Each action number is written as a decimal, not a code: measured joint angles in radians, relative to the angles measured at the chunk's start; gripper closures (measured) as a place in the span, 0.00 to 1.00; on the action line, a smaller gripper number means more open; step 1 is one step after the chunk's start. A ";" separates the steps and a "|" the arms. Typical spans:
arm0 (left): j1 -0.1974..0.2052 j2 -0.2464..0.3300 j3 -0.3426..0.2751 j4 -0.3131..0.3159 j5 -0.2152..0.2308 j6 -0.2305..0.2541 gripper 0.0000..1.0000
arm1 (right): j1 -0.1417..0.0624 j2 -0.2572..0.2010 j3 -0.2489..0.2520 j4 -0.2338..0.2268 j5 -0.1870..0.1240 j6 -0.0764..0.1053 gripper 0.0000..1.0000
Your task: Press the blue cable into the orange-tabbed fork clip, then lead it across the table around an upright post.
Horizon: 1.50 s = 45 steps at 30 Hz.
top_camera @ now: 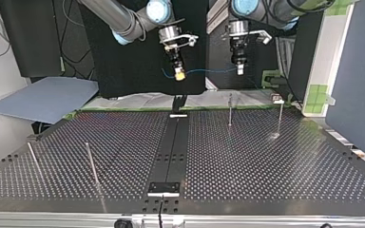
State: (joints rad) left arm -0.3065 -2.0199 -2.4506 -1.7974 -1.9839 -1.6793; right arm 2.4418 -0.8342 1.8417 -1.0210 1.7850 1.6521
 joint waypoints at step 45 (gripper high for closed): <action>0.161 -0.278 0.228 -0.037 0.164 0.003 1.00 | -0.142 0.204 -0.274 0.209 -0.109 -0.018 1.00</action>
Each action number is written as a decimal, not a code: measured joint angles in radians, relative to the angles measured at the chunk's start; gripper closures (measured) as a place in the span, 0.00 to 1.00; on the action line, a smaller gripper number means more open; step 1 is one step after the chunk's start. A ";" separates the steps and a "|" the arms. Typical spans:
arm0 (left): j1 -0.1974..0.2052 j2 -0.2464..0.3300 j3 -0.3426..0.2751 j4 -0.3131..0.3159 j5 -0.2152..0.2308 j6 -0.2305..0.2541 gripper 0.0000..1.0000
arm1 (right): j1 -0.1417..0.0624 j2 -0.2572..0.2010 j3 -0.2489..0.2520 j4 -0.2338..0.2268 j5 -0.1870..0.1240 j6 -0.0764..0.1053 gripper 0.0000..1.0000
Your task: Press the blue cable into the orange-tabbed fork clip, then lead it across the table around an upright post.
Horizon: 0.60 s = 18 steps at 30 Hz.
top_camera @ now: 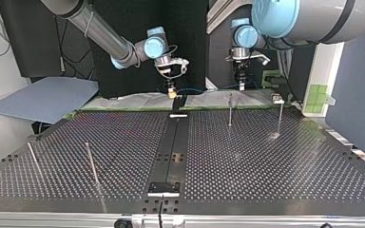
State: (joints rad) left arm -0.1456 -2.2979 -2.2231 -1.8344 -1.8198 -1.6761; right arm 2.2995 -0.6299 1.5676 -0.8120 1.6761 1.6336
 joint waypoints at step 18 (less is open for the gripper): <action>0.026 -0.002 0.070 -0.101 0.021 -0.028 1.00 | -0.011 0.001 -0.007 -0.009 -0.081 -0.019 1.00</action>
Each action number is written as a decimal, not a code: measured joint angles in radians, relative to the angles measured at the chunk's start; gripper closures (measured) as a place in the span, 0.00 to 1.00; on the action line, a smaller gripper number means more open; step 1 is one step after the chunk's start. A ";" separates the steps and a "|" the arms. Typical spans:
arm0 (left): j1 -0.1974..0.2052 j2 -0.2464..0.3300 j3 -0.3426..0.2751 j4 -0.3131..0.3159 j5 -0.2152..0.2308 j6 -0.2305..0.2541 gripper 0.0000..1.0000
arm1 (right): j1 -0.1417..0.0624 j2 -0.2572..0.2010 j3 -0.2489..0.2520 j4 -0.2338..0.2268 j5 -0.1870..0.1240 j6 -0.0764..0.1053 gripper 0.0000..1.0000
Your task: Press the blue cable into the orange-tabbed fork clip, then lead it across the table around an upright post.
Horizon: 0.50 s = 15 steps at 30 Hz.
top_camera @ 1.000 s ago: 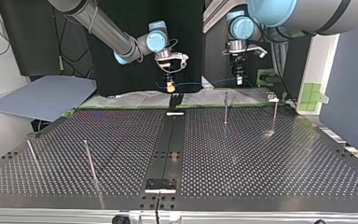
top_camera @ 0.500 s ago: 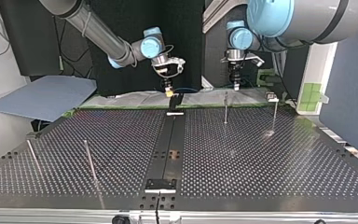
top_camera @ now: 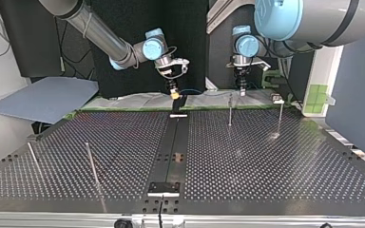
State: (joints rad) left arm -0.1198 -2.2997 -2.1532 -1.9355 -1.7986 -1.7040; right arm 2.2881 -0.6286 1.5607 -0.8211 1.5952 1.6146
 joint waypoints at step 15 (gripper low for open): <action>0.007 -0.001 0.001 -0.005 0.012 -0.022 1.00 | -0.010 0.053 -0.016 -0.034 -0.015 0.017 1.00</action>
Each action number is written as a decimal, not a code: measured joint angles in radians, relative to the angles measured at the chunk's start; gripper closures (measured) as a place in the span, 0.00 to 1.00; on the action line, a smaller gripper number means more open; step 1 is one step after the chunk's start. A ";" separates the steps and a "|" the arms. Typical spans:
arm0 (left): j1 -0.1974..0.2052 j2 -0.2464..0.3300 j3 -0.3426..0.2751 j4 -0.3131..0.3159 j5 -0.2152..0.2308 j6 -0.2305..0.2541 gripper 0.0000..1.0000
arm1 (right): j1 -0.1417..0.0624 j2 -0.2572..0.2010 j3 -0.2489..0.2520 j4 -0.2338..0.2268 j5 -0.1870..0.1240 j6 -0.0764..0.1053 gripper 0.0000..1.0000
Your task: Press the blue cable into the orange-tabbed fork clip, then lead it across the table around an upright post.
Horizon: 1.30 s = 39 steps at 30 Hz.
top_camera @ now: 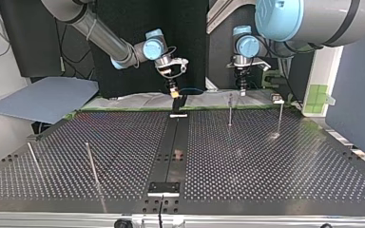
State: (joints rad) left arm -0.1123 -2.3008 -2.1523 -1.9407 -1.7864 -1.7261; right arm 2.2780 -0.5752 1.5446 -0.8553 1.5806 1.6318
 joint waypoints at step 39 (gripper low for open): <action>0.023 -0.068 0.166 -0.109 0.011 -0.026 1.00 | -0.030 0.004 -0.044 0.028 0.000 -0.007 1.00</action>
State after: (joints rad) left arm -0.0891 -2.3689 -1.9862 -2.0498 -1.7758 -1.7517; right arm 2.2478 -0.5717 1.5002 -0.8276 1.5802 1.6251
